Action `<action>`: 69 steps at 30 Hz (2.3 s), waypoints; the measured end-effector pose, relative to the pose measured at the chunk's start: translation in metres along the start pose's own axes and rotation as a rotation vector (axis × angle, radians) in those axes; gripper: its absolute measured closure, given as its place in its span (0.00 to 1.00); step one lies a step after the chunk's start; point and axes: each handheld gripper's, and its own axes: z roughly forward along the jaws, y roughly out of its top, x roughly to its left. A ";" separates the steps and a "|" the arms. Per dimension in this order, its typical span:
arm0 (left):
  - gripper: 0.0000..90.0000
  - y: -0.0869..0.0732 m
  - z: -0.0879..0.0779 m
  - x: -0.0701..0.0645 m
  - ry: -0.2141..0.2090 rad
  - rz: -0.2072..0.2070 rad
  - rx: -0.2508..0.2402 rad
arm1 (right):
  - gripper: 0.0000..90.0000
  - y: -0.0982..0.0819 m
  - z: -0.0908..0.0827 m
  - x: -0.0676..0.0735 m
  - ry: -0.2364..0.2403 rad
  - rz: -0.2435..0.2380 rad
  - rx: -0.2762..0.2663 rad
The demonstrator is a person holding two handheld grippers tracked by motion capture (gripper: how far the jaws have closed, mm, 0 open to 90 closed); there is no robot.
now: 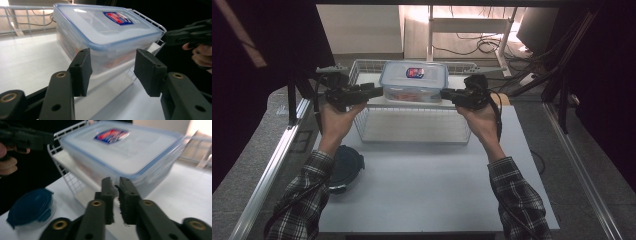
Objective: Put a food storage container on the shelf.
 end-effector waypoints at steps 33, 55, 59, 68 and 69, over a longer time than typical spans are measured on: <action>0.22 -0.111 -0.015 -0.043 -0.030 0.117 0.151 | 0.36 -0.053 -0.009 0.026 -0.014 -0.077 0.018; 0.09 -0.171 -0.007 -0.077 -0.079 0.165 0.180 | 0.07 -0.118 -0.033 0.054 0.007 -0.114 0.031; 0.07 -0.177 -0.008 -0.083 -0.089 0.172 0.168 | 0.05 -0.131 -0.036 0.054 0.001 -0.122 0.043; 0.04 -0.199 -0.013 -0.090 -0.062 0.203 0.178 | 0.04 -0.154 -0.046 0.057 0.022 -0.088 0.042; 0.04 -0.202 -0.014 -0.090 -0.056 0.206 0.178 | 0.04 -0.156 -0.047 0.058 0.022 -0.089 0.040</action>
